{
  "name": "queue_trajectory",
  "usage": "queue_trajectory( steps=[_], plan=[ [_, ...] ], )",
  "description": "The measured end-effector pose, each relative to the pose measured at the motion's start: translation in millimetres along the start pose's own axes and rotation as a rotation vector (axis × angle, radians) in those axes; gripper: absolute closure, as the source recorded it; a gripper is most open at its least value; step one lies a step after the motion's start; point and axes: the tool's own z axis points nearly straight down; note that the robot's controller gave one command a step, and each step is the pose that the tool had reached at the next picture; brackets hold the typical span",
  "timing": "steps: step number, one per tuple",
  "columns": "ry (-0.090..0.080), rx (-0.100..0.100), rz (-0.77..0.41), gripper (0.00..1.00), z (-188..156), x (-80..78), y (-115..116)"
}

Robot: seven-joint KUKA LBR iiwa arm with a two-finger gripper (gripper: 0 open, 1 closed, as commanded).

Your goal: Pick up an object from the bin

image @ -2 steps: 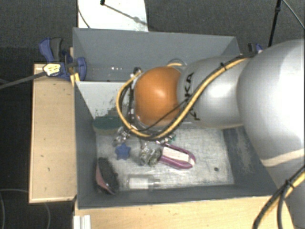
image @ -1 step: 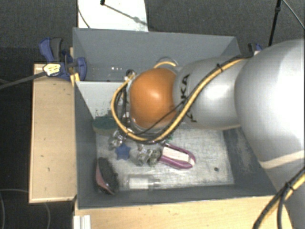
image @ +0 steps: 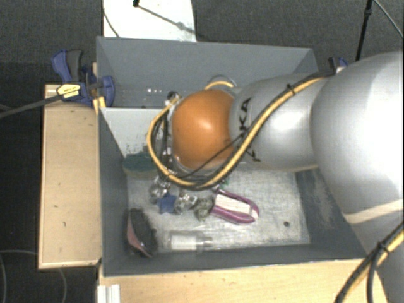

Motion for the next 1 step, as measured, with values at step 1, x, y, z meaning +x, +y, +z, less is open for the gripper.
queue_trajectory(
  steps=[1],
  plan=[
    [-0.003,0.004,-0.166,1.00,-153.0,-19.2,2.5]
  ],
)
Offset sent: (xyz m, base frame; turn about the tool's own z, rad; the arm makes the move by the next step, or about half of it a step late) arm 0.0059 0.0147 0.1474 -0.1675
